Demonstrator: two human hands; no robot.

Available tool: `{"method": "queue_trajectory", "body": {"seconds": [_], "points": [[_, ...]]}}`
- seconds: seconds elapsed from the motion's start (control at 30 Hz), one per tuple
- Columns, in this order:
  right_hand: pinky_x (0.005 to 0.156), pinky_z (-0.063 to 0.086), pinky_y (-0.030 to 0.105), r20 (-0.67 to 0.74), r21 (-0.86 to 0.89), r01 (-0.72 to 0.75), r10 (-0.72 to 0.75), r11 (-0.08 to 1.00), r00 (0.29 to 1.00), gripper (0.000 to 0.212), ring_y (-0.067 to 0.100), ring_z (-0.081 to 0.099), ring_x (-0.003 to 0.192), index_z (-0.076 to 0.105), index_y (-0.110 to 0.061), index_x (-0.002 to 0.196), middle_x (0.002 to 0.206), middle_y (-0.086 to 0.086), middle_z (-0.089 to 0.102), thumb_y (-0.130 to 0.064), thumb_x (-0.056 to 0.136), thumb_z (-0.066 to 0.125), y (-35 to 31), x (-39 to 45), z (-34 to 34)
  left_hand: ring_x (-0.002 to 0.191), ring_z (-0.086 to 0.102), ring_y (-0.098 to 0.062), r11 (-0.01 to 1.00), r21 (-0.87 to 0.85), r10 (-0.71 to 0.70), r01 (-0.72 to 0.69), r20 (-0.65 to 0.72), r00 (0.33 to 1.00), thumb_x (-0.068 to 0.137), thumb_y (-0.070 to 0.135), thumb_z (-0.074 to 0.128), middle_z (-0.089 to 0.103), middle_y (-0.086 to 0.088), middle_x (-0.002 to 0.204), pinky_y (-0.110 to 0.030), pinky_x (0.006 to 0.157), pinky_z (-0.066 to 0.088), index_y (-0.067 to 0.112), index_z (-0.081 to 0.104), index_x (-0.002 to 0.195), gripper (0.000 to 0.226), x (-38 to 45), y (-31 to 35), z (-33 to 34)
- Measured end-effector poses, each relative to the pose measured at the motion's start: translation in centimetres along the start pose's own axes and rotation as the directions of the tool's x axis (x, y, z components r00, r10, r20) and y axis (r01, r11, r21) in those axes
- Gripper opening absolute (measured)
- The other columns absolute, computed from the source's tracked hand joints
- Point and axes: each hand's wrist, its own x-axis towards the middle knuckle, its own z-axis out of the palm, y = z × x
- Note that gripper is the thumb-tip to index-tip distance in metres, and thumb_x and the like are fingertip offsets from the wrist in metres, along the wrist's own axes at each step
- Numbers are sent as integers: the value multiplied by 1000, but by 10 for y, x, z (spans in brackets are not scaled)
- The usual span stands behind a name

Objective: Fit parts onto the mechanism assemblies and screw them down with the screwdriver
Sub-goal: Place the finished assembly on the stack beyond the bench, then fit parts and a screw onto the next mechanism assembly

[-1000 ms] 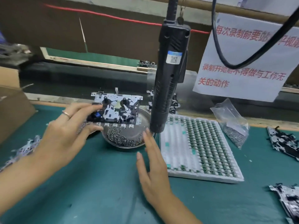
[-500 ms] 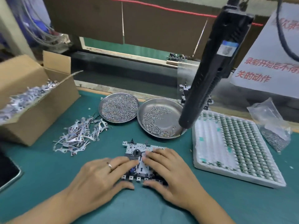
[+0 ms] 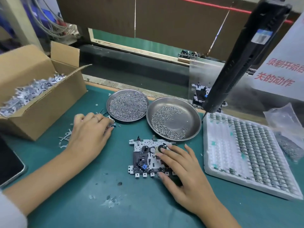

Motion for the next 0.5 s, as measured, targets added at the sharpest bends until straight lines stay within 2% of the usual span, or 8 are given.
{"method": "queue_trajectory", "body": {"seconds": [0.03,0.17,0.23,0.27,0.3,0.37,0.43,0.5], "points": [[111,26,44,-15,11,5,-5,1000,1000,39,16,50,123,61,-14,124,126,-5,61,-37,96,48,0,0,-1,77,62,-32,1000,5,21,-20,-26,999,85,14,70,69,-8,81,-39,72,25,10,72,87,5,1,-1,1],[108,32,44,-141,69,16,-7,997,990,29,16,56,114,63,-13,119,119,-2,63,-24,95,51,-1,0,-1,69,63,-32,998,-8,52,-54,-168,984,90,20,45,67,-12,76,-39,70,27,5,69,86,28,0,1,-6],[102,40,45,-248,161,-7,48,987,967,24,18,60,109,66,-8,111,114,1,65,-18,95,51,-2,2,-2,71,63,-27,984,-172,0,-39,-222,975,88,12,54,66,-6,77,-35,75,30,4,68,89,15,-5,9,-14],[98,43,43,-290,220,-17,81,975,954,23,18,61,107,66,-5,109,113,3,66,-15,94,52,-3,3,-3,74,63,-18,943,-331,-56,-19,-215,975,87,7,60,65,-1,78,-27,78,32,6,67,91,8,-9,16,-17],[96,45,39,-314,274,-28,116,961,942,22,18,62,106,65,-4,109,111,4,66,-12,93,52,-5,6,-4,76,61,-7,853,-521,-125,21,-165,978,86,3,64,65,5,78,-16,79,35,10,67,93,10,-12,24,-21],[94,46,29,-295,379,-84,206,922,933,22,15,62,106,64,-6,112,111,2,67,-12,92,56,-9,15,-6,79,60,2,552,-829,-175,95,-3,985,83,1,67,67,9,80,-5,79,38,21,65,93,23,-20,44,-26],[93,46,22,-209,496,-162,298,853,931,24,11,63,106,64,-14,114,111,-2,68,-14,90,62,-15,23,-5,81,62,-1,345,-930,-141,129,84,986,80,7,69,69,10,86,-8,78,44,29,66,93,26,-28,64,-27],[90,47,21,-131,591,-206,345,780,929,28,8,65,102,64,-20,113,107,-6,70,-13,86,65,-20,27,-2,80,63,-2,267,-955,-115,132,104,988,77,16,68,70,9,87,-9,76,46,30,69,89,19,-33,78,-24]]}}
